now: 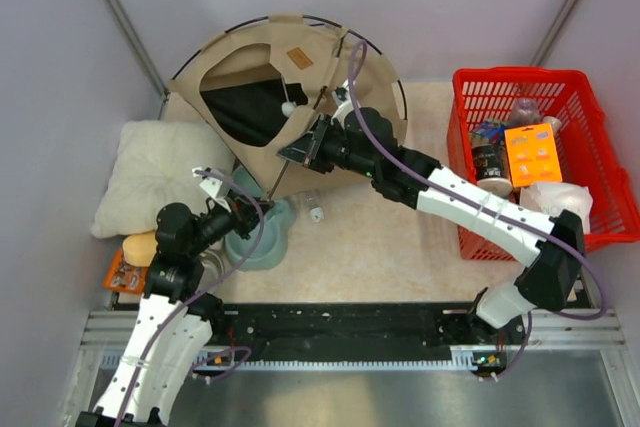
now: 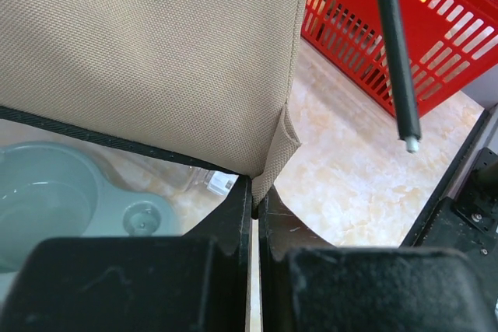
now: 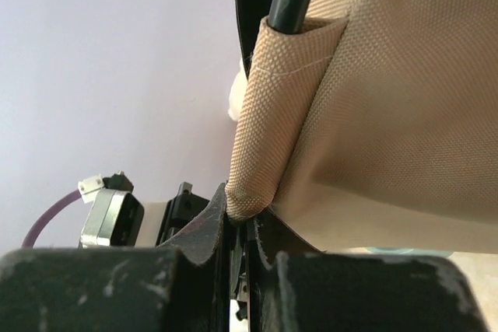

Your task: Set up the pet tent

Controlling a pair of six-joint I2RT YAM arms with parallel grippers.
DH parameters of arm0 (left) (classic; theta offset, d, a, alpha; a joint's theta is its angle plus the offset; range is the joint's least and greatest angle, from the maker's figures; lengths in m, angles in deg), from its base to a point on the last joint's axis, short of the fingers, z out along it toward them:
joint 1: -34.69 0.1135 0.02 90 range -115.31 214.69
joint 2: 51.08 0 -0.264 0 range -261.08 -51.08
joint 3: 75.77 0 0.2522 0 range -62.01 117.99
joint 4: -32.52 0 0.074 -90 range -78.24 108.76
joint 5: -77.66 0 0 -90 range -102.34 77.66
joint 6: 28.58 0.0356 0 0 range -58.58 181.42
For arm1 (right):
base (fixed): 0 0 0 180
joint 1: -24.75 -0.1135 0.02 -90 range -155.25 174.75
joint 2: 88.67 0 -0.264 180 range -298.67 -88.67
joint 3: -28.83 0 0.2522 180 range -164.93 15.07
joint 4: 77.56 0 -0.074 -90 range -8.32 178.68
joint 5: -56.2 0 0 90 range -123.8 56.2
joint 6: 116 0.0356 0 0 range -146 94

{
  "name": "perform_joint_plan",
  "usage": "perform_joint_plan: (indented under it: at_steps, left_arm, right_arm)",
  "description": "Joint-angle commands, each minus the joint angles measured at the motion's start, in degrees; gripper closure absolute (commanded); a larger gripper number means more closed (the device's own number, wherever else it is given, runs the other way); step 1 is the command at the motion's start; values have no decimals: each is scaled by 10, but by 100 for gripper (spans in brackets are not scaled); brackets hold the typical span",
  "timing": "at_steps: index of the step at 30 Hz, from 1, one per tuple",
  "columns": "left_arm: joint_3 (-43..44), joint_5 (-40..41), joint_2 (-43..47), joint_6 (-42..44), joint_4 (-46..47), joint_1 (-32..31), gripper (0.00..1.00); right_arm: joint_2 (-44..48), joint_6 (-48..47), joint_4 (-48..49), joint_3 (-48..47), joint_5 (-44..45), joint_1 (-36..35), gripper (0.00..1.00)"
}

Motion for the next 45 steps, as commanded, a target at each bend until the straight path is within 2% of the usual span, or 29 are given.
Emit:
perform_joint_plan:
  at_steps: [1, 12, 19, 25, 27, 29, 37, 43, 45]
  left_arm:
    - [26, -16, 16, 18, -9, -3, 100]
    - [21, -24, 52, 64, -25, -3, 100]
    - [19, -24, 38, 52, -14, -3, 100]
    - [21, -11, 24, 40, 7, -3, 100]
    - [22, -11, 19, 42, 8, -3, 100]
    - [23, -11, 15, 44, 7, -3, 100]
    - [21, 0, 12, 55, -5, -3, 100]
    - [20, 1, 11, 51, -4, -3, 100]
    - [20, 1, 12, 51, -8, -3, 100]
  right_arm:
    - [-1, -31, 50, -4, 81, 9, 100]
    - [-19, -46, 59, 1, 125, 9, 100]
    - [-44, -55, 65, -19, 52, 8, 99]
    - [-9, -62, 25, 3, -7, 8, 62]
    - [14, -66, 24, 23, -22, 7, 55]
    - [28, -63, 20, 37, -39, 7, 52]
    - [62, -71, -15, 49, -53, 8, 46]
    - [79, -89, -15, 51, -83, 8, 34]
    - [79, -94, -19, 50, -102, 9, 37]
